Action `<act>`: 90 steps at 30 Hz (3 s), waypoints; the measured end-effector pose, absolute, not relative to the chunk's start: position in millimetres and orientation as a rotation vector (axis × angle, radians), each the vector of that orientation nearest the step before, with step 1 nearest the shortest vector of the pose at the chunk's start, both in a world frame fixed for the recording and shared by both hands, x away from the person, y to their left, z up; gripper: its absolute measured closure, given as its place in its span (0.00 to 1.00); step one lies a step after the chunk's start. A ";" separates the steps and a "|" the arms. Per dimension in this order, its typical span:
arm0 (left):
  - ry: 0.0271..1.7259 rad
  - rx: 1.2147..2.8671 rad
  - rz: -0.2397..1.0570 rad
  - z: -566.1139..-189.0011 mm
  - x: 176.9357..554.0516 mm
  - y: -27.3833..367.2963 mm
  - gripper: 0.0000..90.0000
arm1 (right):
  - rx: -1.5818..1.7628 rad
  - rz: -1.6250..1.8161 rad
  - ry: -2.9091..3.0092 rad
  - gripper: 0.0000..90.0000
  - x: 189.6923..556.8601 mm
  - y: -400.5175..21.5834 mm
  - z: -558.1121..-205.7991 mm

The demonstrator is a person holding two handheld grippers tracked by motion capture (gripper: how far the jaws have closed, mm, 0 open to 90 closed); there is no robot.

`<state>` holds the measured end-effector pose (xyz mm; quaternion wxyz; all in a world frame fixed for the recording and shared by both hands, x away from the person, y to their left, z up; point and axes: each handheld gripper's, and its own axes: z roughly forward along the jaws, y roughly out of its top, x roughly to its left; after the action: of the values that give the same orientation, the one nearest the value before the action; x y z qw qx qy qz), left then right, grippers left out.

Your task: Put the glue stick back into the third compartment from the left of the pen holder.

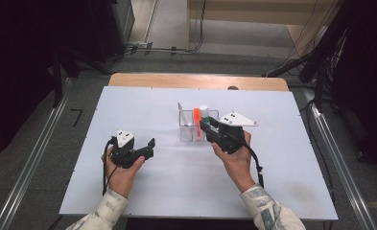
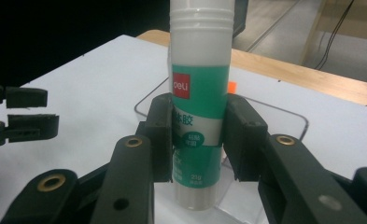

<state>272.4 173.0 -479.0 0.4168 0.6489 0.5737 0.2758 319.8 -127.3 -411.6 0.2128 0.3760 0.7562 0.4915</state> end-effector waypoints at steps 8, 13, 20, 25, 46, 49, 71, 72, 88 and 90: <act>1.439 1.628 0.689 -479.1 272.5 172.5 0.24 | 1.045 1.370 2.069 0.70 325.7 -131.9 -403.0; 1.438 1.627 0.686 -479.0 272.5 172.6 0.24 | 1.057 1.374 2.041 0.71 331.5 -135.0 -398.4; 1.436 1.621 0.687 -478.9 272.5 173.4 0.24 | 1.096 1.376 2.009 0.70 342.0 -140.8 -398.6; 1.438 1.625 0.681 -479.1 272.7 173.3 0.24 | 1.117 1.374 1.997 0.70 348.5 -143.2 -401.5; 1.436 1.632 0.676 -479.6 272.8 173.9 0.24 | 1.165 1.321 2.025 0.70 370.9 -136.5 -438.2; 1.438 1.633 0.676 -480.0 273.1 173.4 0.24 | 1.163 1.318 2.021 0.70 372.9 -136.8 -441.4; 1.437 1.638 0.672 -480.7 273.1 173.0 0.24 | 1.175 1.284 2.062 0.69 371.9 -133.6 -456.5; 1.437 1.638 0.672 -480.6 273.0 172.9 0.24 | 1.175 1.284 2.062 0.69 371.6 -133.4 -456.7; 1.437 1.636 0.674 -480.6 273.0 172.9 0.24 | 1.171 1.310 2.044 0.66 365.8 -137.9 -450.3; 1.437 1.637 0.673 -480.7 273.0 172.9 0.24 | 1.163 1.310 2.046 0.66 365.1 -137.9 -449.5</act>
<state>273.0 172.9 -480.7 0.4177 0.6523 0.5727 0.2682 365.1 -137.9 -449.5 0.2223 0.4209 0.7405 0.4744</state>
